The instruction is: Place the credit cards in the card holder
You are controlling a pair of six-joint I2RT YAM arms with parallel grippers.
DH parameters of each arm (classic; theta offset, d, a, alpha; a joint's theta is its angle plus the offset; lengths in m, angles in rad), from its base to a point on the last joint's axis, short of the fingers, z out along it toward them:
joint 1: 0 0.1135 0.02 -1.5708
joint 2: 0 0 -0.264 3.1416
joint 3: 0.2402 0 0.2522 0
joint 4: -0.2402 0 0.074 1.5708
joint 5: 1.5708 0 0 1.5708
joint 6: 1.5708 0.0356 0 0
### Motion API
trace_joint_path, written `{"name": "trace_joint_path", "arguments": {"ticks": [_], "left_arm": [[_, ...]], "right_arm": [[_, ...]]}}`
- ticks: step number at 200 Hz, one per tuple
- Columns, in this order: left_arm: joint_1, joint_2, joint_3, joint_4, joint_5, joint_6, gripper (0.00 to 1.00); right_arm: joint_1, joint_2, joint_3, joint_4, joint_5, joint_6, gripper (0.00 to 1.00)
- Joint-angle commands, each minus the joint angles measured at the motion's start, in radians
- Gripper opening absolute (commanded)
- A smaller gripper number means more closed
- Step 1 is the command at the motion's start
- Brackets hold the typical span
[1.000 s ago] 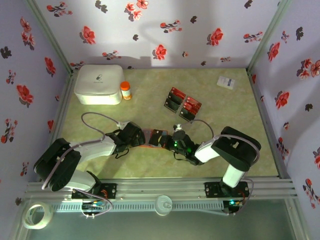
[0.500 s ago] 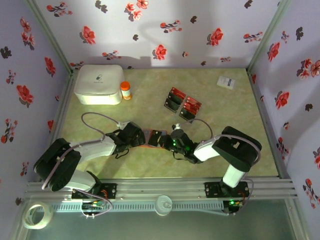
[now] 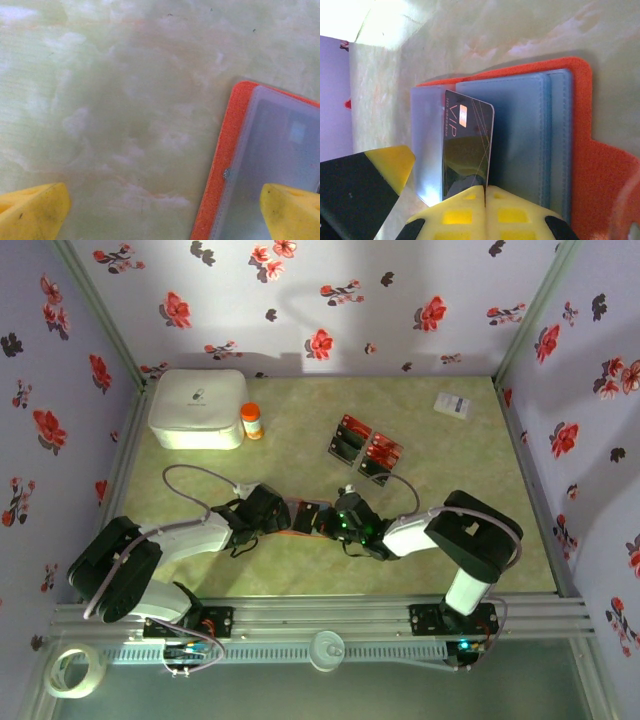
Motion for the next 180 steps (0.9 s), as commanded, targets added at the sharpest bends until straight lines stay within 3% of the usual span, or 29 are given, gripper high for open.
{"name": "trace_joint_path", "arguments": {"ticks": [1, 113, 180], "left_arm": [[0.006, 0.028, -0.049, -0.148, -0.025, -0.036, 1.0], [0.006, 0.031, -0.057, -0.138, -0.026, -0.039, 1.0], [0.008, 0.023, -0.042, -0.153, -0.041, -0.039, 1.0]], "right_arm": [[-0.012, 0.012, 0.025, -0.123, -0.032, -0.013, 0.0], [-0.05, 0.018, 0.135, -0.311, -0.1, -0.065, 0.0], [-0.055, 0.047, 0.156, -0.31, -0.133, -0.069, 0.0]]}}
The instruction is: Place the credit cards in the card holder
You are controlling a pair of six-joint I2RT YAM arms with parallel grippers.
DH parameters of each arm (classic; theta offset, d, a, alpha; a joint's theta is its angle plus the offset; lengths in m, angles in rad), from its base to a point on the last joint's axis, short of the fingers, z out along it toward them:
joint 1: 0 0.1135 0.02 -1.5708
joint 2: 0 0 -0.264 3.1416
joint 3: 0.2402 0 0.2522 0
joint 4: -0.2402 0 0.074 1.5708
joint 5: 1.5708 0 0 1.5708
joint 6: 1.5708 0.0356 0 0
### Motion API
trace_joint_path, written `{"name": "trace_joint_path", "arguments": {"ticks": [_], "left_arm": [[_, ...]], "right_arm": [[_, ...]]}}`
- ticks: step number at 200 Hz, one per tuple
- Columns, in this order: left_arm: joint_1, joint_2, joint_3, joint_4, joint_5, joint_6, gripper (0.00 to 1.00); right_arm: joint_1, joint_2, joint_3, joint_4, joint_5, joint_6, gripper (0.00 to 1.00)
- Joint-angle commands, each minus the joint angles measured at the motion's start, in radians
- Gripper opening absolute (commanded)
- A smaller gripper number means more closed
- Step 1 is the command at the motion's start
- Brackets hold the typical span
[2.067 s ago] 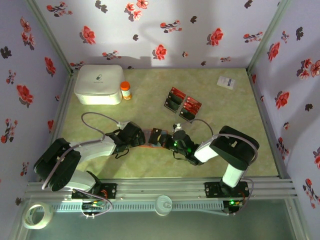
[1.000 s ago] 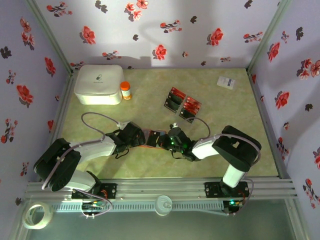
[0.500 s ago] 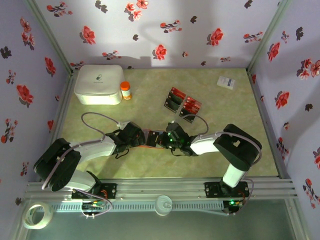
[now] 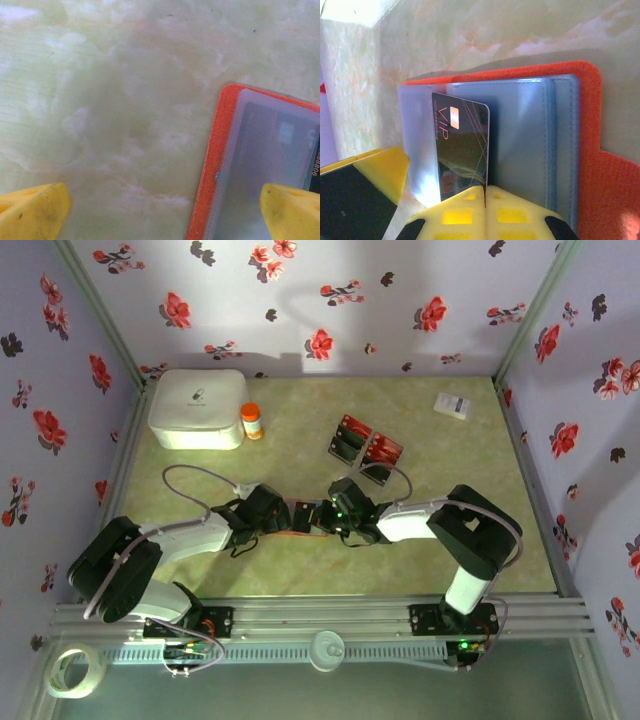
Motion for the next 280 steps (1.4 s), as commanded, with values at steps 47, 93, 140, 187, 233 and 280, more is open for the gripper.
{"name": "trace_joint_path", "arguments": {"ticks": [47, 93, 140, 187, 233, 280], "left_arm": [[0.025, 0.057, 0.004, -0.203, -0.062, -0.046, 1.0], [0.029, 0.106, 0.007, -0.218, -0.063, -0.065, 1.0], [0.029, 0.102, -0.004, -0.204, -0.06, -0.066, 1.0], [0.029, 0.104, -0.007, -0.196, -0.059, -0.063, 1.0], [0.03, 0.101, -0.012, -0.192, -0.06, -0.063, 1.0], [0.046, 0.077, 0.005, -0.208, -0.067, -0.045, 1.0]], "right_arm": [[-0.004, 0.027, 0.007, -0.05, -0.016, -0.019, 0.0], [-0.006, 0.03, 0.012, -0.056, -0.02, -0.021, 0.0], [-0.007, 0.012, 0.027, -0.095, -0.028, -0.017, 0.0], [-0.007, 0.017, 0.06, -0.153, -0.035, -0.018, 0.0], [-0.007, 0.044, 0.088, -0.163, -0.053, -0.006, 0.0], [-0.009, 0.035, 0.083, -0.167, -0.048, -0.004, 0.0]]}}
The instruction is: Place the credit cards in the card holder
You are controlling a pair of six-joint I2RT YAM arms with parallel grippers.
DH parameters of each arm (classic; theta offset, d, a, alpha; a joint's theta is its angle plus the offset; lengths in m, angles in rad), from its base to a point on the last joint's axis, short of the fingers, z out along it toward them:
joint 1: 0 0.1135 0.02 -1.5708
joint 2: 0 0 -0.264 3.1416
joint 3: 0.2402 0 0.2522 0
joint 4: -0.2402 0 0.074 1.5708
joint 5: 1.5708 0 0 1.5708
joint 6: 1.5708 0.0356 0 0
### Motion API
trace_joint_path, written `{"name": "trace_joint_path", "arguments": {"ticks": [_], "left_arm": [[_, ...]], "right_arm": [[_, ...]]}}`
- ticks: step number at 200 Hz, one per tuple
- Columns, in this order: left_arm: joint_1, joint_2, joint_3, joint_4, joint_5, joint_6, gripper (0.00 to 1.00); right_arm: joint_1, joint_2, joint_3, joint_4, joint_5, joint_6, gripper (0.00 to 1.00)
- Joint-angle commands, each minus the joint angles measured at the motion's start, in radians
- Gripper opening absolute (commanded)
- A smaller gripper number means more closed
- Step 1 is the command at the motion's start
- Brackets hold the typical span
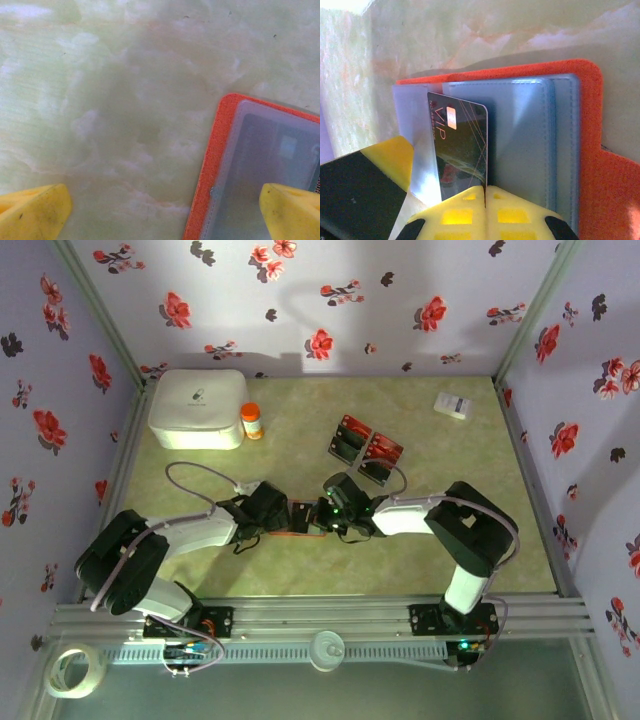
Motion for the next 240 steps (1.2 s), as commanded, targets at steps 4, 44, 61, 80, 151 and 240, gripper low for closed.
{"name": "trace_joint_path", "arguments": {"ticks": [4, 44, 61, 80, 151, 240], "left_arm": [[0.049, 0.02, -0.045, -0.147, -0.043, -0.001, 1.0], [0.106, -0.012, -0.032, -0.149, -0.041, 0.027, 0.99], [0.115, 0.0, -0.03, -0.143, -0.034, 0.033, 1.0], [0.117, 0.026, -0.03, -0.133, -0.02, 0.031, 1.0], [0.118, 0.066, -0.048, -0.092, -0.004, 0.022, 1.0], [0.117, 0.099, -0.065, -0.055, 0.01, 0.022, 1.0]], "right_arm": [[-0.008, 0.008, 0.003, -0.055, -0.004, 0.001, 0.0], [-0.009, -0.007, -0.003, -0.067, 0.001, -0.004, 0.0], [-0.009, -0.007, 0.001, -0.075, 0.0, -0.007, 0.0], [-0.011, -0.008, 0.006, -0.087, -0.002, -0.011, 0.0], [-0.013, -0.031, 0.042, -0.173, 0.007, -0.039, 0.0], [-0.015, 0.004, 0.109, -0.233, -0.005, -0.054, 0.0]]}}
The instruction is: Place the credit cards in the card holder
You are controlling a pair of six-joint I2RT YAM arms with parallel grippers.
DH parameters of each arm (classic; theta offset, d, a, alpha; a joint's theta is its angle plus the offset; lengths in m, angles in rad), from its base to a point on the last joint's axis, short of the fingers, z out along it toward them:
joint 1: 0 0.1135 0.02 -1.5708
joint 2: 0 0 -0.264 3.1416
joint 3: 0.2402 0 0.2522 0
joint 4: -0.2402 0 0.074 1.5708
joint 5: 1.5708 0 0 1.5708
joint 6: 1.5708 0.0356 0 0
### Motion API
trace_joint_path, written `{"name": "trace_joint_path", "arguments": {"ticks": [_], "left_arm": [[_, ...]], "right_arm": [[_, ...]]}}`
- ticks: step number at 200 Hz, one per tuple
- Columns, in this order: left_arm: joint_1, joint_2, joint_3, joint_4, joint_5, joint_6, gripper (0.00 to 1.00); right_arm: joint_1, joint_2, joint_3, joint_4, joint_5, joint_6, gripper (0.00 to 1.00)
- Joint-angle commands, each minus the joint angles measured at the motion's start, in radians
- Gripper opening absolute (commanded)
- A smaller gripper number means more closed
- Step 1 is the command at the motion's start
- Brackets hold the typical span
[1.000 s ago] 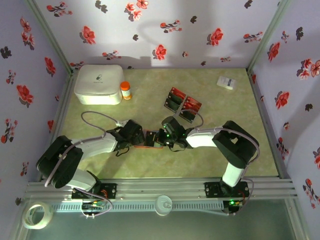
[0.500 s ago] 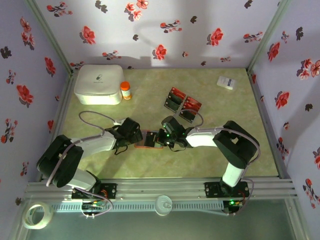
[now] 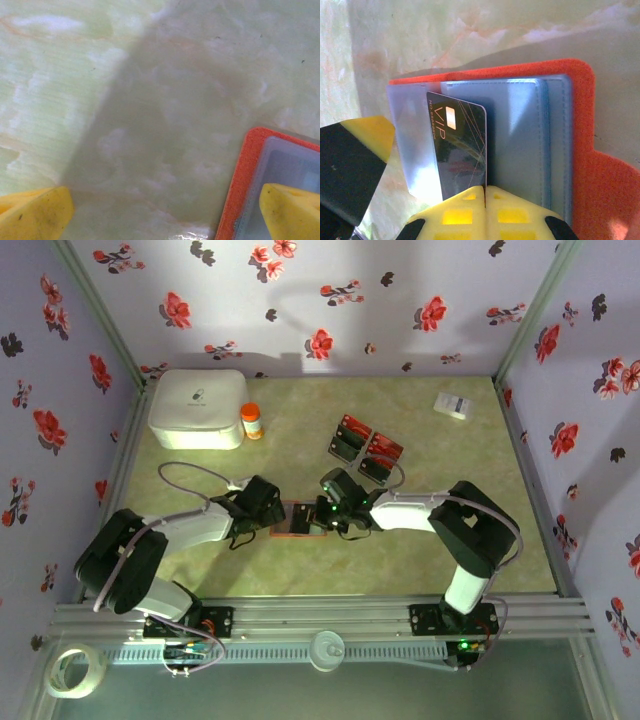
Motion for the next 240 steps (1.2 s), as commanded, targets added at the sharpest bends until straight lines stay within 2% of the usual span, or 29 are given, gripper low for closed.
{"name": "trace_joint_path", "arguments": {"ticks": [1, 177, 240], "left_arm": [[0.04, 0.09, -0.072, -0.05, -0.032, 0.018, 1.0], [0.038, 0.12, -0.094, -0.005, -0.012, 0.024, 0.99], [0.062, 0.018, -0.029, -0.093, -0.035, 0.036, 1.0]], "right_arm": [[-0.009, 0.015, 0.031, -0.064, -0.004, -0.023, 0.0], [-0.011, 0.144, 0.091, 0.035, -0.072, -0.013, 0.0], [-0.011, 0.127, 0.122, -0.033, -0.054, -0.058, 0.0]]}}
